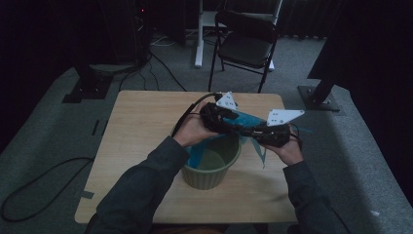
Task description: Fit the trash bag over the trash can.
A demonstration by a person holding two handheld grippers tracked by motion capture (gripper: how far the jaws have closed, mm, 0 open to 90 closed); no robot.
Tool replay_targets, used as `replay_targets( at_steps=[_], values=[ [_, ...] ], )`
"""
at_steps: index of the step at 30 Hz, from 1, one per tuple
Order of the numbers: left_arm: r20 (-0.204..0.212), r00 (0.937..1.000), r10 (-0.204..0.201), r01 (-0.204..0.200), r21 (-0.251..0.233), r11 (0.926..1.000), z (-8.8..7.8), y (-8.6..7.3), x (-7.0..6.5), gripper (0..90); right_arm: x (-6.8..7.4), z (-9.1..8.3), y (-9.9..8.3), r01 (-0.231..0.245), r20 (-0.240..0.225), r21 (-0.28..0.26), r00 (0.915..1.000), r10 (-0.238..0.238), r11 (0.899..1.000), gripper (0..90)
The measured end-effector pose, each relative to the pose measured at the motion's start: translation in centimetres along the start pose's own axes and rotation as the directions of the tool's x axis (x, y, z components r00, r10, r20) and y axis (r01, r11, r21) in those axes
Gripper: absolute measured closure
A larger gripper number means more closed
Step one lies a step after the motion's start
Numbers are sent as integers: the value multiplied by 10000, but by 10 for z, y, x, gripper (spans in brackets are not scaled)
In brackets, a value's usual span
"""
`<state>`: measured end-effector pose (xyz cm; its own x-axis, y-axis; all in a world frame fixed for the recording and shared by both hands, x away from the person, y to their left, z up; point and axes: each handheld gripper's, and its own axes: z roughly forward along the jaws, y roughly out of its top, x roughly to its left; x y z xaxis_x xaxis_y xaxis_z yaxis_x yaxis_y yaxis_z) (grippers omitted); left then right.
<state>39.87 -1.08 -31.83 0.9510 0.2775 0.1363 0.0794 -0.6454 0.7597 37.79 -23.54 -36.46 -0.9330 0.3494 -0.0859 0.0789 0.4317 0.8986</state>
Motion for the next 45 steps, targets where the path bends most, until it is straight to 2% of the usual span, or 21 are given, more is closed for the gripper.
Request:
replay_targets(
  at_steps=[1,6,8,12,14,15,16,18,20,21,23,25,27,29,32,34,38,39,40,45],
  values=[
    [-66,10000,-27,28,74,10000,0,0,0,733,0,0,-1,-11,-38,-4,10000,11,10000,850],
    [-164,9999,10,-6,264,9997,1,0,0,879,2,-2,-2,-26,-78,-42,10000,26,10000,827],
    [-183,9998,22,-18,257,9997,-1,0,0,894,2,-2,-2,-4,-83,-29,10000,4,10000,805],
    [-266,9996,7,-1,236,9997,-4,-2,0,900,5,-11,-3,-50,36,-219,10000,51,9997,676],
    [-266,9996,7,-1,236,9997,-4,-2,0,900,5,-12,-3,-73,67,-248,10000,74,9997,656],
    [-291,9996,-35,42,251,9997,-8,-6,0,900,5,-20,-4,-108,357,-377,9993,122,9992,615],
    [-295,9995,-55,62,223,9997,-9,-7,0,900,5,-23,-5,-127,497,-479,9987,150,9988,615],
    [-329,9994,-94,100,194,9998,-11,-8,1,900,5,-31,-4,-194,783,-671,9966,247,9976,645],
    [-329,9994,-94,100,194,9998,-11,-8,1,900,5,-34,-4,-228,837,-784,9961,293,9967,661],
    [-334,9993,-147,152,146,9998,-13,-10,2,900,5,-38,-3,-218,1057,-909,9939,314,9956,686],
    [-305,9994,-175,178,85,9998,-14,-11,2,900,4,-39,-1,-198,1284,-809,9913,301,9965,719],
    [-297,9993,-204,206,58,9998,-15,-11,2,900,5,-38,0,-154,1325,-682,9909,244,9976,735],
    [-269,9994,-222,222,1,9998,-17,-12,1,900,5,-32,2,5,1717,-299,9851,46,9996,738],
    [-229,9996,-185,185,9,9998,-18,-13,1,900,4,-28,4,1,1894,-249,9819,46,9997,738],
    [-226,9996,-174,175,23,9998,-19,-14,0,900,3,-26,6,15,1837,-316,9830,43,9995,735],
    [-191,9996,-190,189,-35,9998,-21,-16,0,900,1,-19,10,34,1779,-252,9840,12,9997,701],
    [-195,9996,-223,221,-72,9997,-24,-17,1,900,1,-12,14,80,1770,-99,9842,-61,9999,731],
    [-255,9992,-308,305,-98,9995,-29,-22,1,900,0,-10,16,-33,1874,-45,9823,41,10000,870],
    [-288,9990,-335,332,-102,9994,-31,-24,1,900,-2,-10,16,-124,1901,-80,9817,137,9999,897],
    [-427,9960,-784,770,-335,9965,-42,-37,8,900,-4,-11,15,-409,1779,20,9832,399,9992,900]
  ],
)
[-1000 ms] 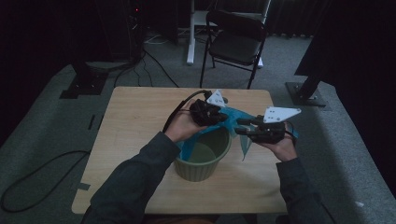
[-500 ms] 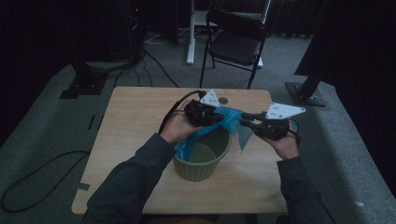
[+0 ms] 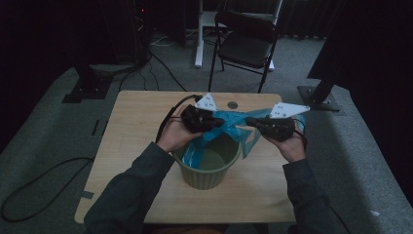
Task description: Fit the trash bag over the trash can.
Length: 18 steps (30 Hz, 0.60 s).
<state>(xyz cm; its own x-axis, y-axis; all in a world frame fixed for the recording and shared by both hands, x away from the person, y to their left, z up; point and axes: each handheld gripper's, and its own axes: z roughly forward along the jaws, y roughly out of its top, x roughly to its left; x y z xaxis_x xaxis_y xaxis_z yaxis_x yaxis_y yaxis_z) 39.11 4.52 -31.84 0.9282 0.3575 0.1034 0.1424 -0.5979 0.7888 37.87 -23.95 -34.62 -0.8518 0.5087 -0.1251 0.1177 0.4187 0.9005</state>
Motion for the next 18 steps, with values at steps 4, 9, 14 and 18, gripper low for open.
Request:
replay_targets(
  at_steps=[4,9,14,18],
  values=[
    [-33,9993,-371,371,-152,9992,-7,-6,7,900,-1,0,-2,-107,63,145,9999,107,9998,900],
    [-431,9947,-937,918,-446,9948,-24,-18,20,900,-3,-1,-6,-293,136,332,9995,289,9990,900],
    [-712,9877,-1390,1375,-246,9902,-31,-36,30,900,-4,-2,-10,-427,119,498,9990,421,9978,900],
    [-957,9780,-1854,1839,-242,9827,-38,-51,40,900,-5,0,-11,-506,52,651,9987,504,9966,900]
  ],
)
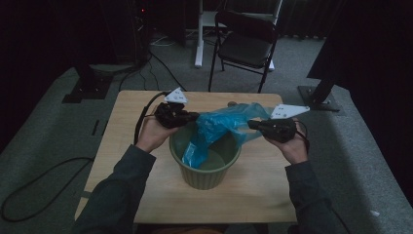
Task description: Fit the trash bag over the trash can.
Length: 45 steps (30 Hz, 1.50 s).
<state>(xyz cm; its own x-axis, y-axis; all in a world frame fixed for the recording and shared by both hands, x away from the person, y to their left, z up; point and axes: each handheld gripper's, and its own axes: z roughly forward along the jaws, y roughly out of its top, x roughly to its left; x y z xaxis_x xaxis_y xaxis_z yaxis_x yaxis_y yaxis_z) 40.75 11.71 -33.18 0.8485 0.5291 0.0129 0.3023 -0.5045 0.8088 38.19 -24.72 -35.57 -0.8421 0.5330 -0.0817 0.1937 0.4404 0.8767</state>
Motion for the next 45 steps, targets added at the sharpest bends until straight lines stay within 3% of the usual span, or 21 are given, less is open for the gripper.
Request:
replay_targets(
  at_steps=[6,17,20,27,33,37,41,45],
  values=[
    [-170,9982,-578,578,-18,9983,-8,-15,15,900,-1,3,-1,-75,-55,153,10000,76,9999,900],
    [-256,9859,-1655,1657,58,9862,-17,-44,37,900,-1,8,-1,-174,-189,367,9997,181,9992,900],
    [-259,9871,-1578,1581,104,9874,-15,-45,36,900,-1,9,0,-170,-210,359,9996,178,9992,900],
    [-71,9932,-1164,1162,-263,9929,-22,-35,29,669,1,17,8,-40,-374,310,9993,52,9995,900],
    [-278,9980,-561,542,-656,9964,-28,-19,18,544,2,18,9,-1,-457,333,9990,16,9994,900],
    [-539,9974,-477,434,-779,9960,-27,-9,17,500,2,18,9,36,-565,321,9984,-17,9995,900],
    [-925,9956,-121,65,-599,9982,-18,2,15,467,2,19,9,79,-614,322,9981,-60,9994,900],
    [-1058,9942,-210,138,-684,9976,-9,8,14,489,3,19,9,133,-690,364,9976,-107,9993,900]
  ],
)
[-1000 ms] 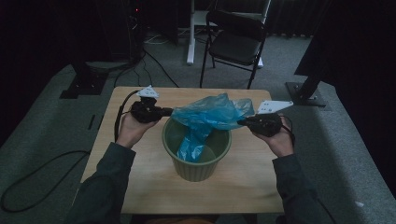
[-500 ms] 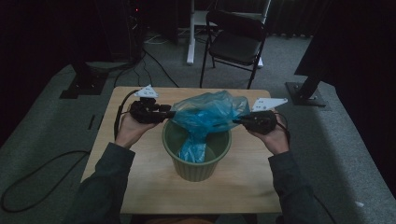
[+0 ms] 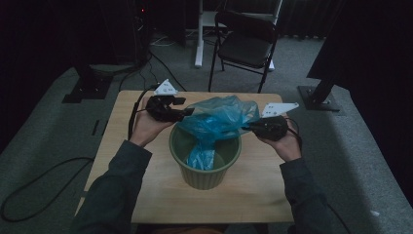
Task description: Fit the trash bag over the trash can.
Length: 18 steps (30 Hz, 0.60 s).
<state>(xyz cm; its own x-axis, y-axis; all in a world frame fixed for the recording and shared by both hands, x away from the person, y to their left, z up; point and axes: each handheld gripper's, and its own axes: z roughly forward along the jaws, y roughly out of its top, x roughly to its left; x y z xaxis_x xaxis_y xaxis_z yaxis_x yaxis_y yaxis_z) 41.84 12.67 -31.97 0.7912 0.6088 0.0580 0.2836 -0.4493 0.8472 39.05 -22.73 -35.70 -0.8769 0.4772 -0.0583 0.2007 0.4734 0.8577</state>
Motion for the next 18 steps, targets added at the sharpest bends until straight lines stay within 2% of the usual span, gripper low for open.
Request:
replay_targets(
  at_steps=[1,3,5,6,7,8,10,11,12,16,17,18],
  values=[
    [-3,10000,-66,66,-5,10000,4,2,1,514,0,0,0,15,-17,9,10000,-14,10000,900],
    [-22,9999,-103,103,80,9999,10,3,1,652,1,1,0,39,-95,46,9999,-39,10000,900],
    [19,9994,-340,340,129,9993,14,4,3,850,3,0,-1,161,-225,86,9996,-159,9998,900],
    [-2,9987,-518,518,84,9986,15,3,5,889,4,-1,-1,179,-262,86,9995,-176,9998,889],
    [91,9964,-844,843,58,9964,16,2,10,900,5,-2,-1,211,-284,61,9994,-209,9998,863],
    [91,9964,-844,843,58,9964,16,2,10,900,5,-4,-2,252,-264,-29,9993,-252,9997,820],
    [92,9955,-940,939,93,9955,16,1,13,900,5,-4,-2,252,-264,-29,9993,-252,9997,820],
    [7,9951,-987,987,150,9950,15,-1,15,900,5,-7,-2,209,-197,-188,9996,-212,9996,793],
    [-55,9943,-1065,1066,165,9942,14,-3,17,900,3,-16,-3,144,-72,-611,9999,-148,9980,721],
    [-127,9935,-1131,1134,183,9934,12,-6,20,900,0,-25,-5,-17,160,-928,9999,32,9957,697],
    [-140,9931,-1164,1167,182,9930,12,-7,21,900,-1,-28,-5,-104,424,-1034,9990,148,9946,672],
    [-146,9924,-1224,1226,169,9923,12,-8,22,900,-1,-28,-5,-104,424,-1034,9990,148,9946,672]
  ],
)
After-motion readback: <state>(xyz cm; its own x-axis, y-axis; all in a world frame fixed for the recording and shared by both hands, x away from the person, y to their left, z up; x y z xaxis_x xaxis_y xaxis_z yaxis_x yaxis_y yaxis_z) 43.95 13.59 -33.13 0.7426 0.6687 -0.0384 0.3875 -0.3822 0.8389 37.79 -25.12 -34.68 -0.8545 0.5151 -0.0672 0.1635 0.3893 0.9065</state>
